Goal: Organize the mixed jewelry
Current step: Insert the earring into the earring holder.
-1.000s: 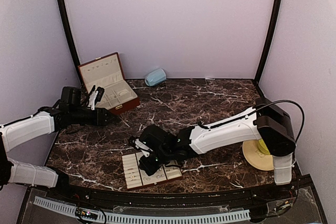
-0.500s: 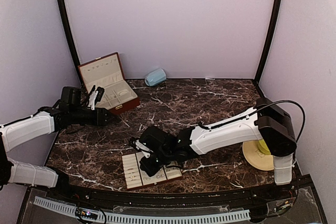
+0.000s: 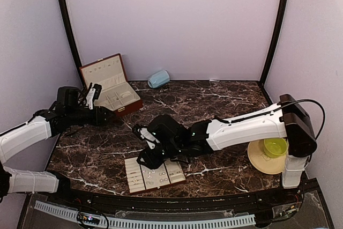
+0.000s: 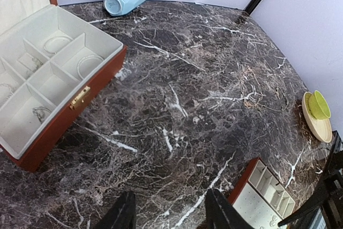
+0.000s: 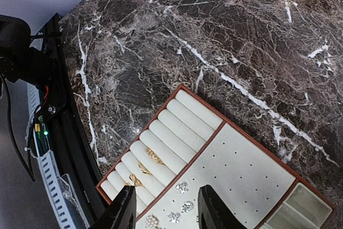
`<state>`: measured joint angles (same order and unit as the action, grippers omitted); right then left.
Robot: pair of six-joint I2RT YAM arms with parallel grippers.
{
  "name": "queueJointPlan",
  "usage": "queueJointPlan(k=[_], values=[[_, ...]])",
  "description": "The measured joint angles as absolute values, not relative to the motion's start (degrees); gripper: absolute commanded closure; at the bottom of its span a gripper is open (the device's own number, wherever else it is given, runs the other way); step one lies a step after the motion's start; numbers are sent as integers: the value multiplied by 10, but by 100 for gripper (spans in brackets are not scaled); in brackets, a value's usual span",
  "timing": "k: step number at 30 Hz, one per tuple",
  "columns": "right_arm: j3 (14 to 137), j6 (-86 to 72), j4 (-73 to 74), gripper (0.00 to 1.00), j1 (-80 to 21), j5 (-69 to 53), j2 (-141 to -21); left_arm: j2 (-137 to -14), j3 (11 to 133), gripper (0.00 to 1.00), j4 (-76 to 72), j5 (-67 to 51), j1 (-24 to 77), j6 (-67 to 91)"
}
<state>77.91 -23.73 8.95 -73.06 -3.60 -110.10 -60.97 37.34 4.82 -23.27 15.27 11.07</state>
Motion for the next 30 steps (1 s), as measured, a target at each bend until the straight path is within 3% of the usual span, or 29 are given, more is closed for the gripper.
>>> queueJointPlan(k=[7,12,23,30], values=[[782,-245,128,53,-731,17,-1102,-543,373,40,48,-178,153,112],[826,-260,179,55,-734,64,-1136,-523,373,39,48,-153,153,116],[865,-267,244,68,-756,98,-1185,-523,373,38,49,-140,153,119],[895,-259,251,69,-757,93,-1202,-523,373,38,49,-140,153,120]])
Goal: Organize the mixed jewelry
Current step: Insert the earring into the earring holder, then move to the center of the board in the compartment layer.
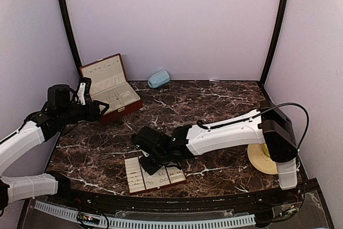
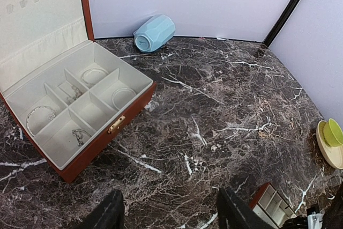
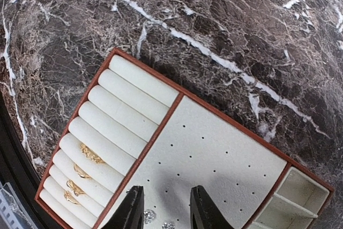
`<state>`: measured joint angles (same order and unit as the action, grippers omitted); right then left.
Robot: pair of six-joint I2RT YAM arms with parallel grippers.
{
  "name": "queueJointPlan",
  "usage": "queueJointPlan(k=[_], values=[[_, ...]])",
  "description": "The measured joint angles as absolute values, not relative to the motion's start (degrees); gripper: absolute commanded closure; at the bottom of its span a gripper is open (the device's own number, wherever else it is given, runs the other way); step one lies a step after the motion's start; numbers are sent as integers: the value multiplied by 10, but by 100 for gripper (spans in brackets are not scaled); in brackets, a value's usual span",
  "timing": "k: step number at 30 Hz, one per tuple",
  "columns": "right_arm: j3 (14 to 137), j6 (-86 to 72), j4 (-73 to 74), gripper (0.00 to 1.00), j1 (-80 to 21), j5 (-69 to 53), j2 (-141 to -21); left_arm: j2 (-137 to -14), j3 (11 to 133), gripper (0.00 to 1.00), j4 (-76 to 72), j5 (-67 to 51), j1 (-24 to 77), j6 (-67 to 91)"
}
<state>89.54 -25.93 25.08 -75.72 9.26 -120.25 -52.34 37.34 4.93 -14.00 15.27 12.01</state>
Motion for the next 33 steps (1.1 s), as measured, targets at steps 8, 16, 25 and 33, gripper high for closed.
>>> queueJointPlan(k=[8,16,25,33], values=[[905,-252,256,69,-757,86,-1223,-523,373,38,49,-139,153,121],[908,-249,261,65,-759,90,-1225,-523,373,38,49,-138,153,121],[852,-282,259,54,-730,115,-1150,-520,373,33,49,-127,153,121],[780,-307,262,56,-657,146,-1083,-495,373,27,50,-94,153,127]])
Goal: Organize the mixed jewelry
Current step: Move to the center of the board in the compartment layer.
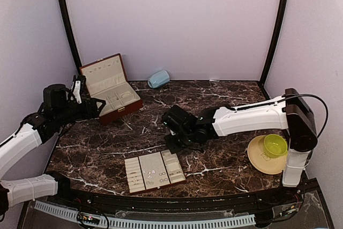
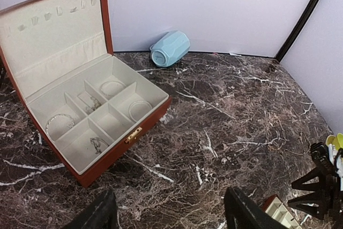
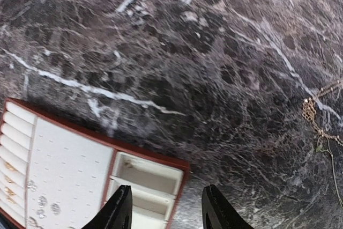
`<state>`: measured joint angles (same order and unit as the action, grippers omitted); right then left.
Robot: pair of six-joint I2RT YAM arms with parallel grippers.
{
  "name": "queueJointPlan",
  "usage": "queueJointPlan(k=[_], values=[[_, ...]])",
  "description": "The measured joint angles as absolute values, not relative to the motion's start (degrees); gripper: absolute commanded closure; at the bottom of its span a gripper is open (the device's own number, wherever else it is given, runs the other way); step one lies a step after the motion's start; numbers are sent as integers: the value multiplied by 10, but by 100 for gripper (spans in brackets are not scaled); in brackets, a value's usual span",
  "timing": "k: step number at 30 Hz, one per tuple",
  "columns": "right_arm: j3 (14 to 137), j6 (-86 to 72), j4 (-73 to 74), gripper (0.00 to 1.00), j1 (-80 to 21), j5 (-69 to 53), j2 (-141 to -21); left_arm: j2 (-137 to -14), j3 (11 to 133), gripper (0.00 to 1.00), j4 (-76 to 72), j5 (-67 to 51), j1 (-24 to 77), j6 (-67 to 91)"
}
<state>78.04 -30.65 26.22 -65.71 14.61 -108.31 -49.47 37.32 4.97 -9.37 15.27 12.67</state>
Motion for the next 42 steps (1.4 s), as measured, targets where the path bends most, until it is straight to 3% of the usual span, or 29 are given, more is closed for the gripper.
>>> queueJointPlan(k=[28,33,42], values=[[763,-357,255,62,-623,105,-1134,-476,366,27,59,-64,153,127],[769,-355,256,74,-619,105,-1136,-475,366,27,60,-63,153,127],[779,-356,257,82,-618,102,-1142,-475,366,27,60,-63,153,127]])
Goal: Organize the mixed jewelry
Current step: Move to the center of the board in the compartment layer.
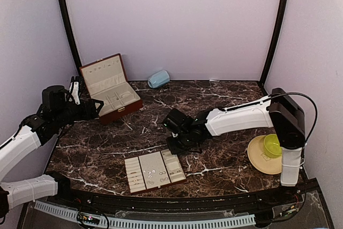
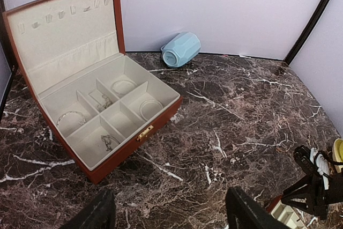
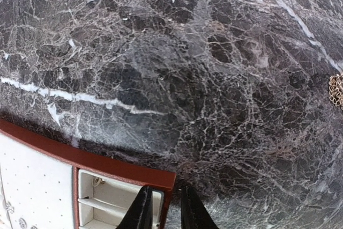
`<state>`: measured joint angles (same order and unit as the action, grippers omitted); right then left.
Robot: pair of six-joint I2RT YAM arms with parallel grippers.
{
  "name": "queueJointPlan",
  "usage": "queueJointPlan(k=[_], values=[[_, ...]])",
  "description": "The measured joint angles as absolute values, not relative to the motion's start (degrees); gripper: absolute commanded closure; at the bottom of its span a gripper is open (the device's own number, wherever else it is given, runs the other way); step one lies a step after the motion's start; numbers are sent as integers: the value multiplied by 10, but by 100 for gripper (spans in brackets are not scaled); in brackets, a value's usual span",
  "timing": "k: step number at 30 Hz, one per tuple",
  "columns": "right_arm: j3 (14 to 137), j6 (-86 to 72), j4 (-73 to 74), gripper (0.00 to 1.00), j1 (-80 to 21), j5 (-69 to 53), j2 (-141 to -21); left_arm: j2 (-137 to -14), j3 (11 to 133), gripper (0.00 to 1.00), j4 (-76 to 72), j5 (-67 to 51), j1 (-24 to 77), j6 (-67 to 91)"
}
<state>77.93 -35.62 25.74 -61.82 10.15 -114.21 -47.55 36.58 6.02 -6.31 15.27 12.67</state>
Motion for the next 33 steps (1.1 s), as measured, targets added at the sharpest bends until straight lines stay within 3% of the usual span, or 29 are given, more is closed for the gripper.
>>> queueJointPlan(k=[14,33], values=[[795,-400,269,100,-618,110,-1153,-472,366,27,61,-54,153,127],[740,-578,287,100,-579,171,-1110,-439,366,26,65,-53,153,127]])
